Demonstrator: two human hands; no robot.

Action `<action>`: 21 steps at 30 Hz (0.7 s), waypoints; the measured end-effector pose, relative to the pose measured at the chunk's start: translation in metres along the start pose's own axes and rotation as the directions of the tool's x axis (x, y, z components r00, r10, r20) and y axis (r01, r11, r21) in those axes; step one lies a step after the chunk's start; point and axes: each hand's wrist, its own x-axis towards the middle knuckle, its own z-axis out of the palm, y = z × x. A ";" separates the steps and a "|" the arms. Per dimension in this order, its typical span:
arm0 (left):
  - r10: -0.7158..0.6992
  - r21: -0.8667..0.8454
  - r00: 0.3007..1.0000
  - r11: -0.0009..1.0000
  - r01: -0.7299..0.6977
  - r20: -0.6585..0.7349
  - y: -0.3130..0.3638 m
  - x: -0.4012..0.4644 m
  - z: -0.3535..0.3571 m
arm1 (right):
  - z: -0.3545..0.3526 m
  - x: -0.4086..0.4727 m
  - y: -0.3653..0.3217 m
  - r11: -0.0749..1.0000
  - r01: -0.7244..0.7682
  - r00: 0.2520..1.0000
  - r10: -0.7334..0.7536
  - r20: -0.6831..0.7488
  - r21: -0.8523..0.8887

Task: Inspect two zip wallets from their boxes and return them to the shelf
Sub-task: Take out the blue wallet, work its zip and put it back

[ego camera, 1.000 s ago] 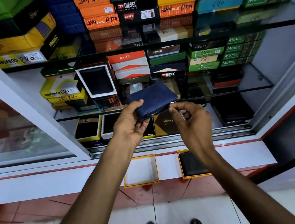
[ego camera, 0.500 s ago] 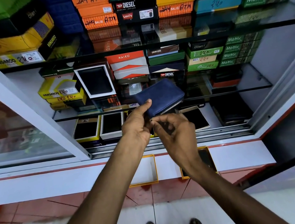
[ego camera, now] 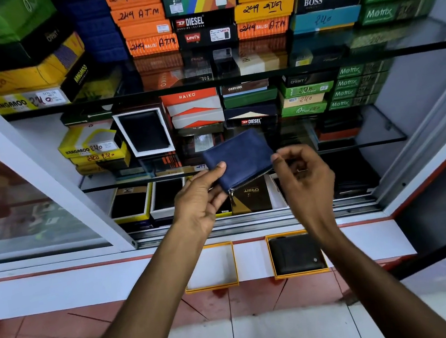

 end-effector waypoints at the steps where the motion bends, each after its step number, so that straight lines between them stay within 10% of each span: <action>1: 0.006 0.007 1.000 1.000 -0.006 0.010 0.000 -0.001 -0.003 | -0.001 0.005 -0.001 0.997 -0.069 0.998 0.068 0.010 0.038; 7: 0.165 0.161 0.977 0.969 -0.187 0.136 0.007 -0.006 -0.017 | -0.011 0.030 0.008 0.894 -0.445 0.829 0.390 0.401 0.049; 16: 0.361 0.351 0.882 0.818 -0.455 0.302 0.024 -0.012 -0.036 | -0.018 0.020 0.001 0.995 0.000 0.905 -0.044 0.424 0.103; 21: 0.209 0.157 0.939 0.953 -0.258 0.272 0.034 -0.018 -0.037 | -0.019 0.014 0.004 0.908 0.419 0.871 -0.399 0.286 -0.010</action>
